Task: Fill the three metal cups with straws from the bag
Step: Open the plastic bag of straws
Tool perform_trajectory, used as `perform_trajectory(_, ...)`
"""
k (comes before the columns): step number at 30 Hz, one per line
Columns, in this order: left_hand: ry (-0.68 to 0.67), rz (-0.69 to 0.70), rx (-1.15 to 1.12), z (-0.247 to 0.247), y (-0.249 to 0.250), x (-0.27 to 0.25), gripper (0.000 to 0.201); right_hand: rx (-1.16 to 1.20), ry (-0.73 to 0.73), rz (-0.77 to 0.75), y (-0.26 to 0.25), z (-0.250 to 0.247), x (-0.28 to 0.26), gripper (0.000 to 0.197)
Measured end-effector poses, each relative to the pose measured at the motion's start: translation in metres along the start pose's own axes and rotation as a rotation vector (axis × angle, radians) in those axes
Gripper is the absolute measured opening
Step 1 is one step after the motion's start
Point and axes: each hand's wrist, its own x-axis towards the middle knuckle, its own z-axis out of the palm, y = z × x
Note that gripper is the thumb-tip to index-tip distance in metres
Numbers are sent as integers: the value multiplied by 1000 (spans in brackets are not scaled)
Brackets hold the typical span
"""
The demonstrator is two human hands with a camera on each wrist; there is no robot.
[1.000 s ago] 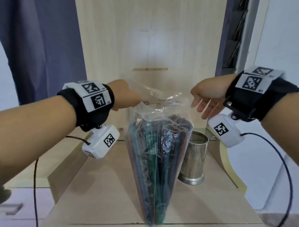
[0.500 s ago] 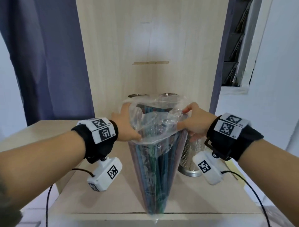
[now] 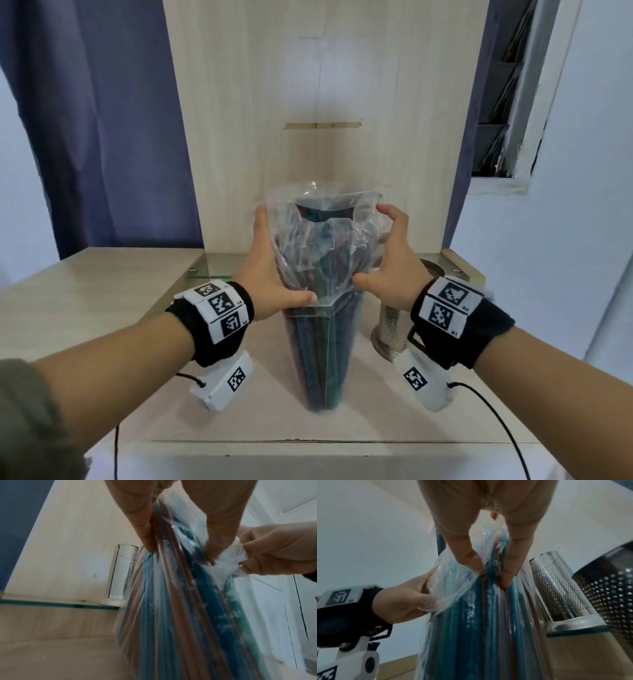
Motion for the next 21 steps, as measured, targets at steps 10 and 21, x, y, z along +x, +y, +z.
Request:
perform_trajectory(10, -52, 108, 462, -2, 11, -21, 129, -91, 115, 175, -18, 2, 2, 70)
perform_trajectory(21, 51, 118, 629, -17, 55, -15, 76, -36, 118, 282, -36, -6, 23, 38)
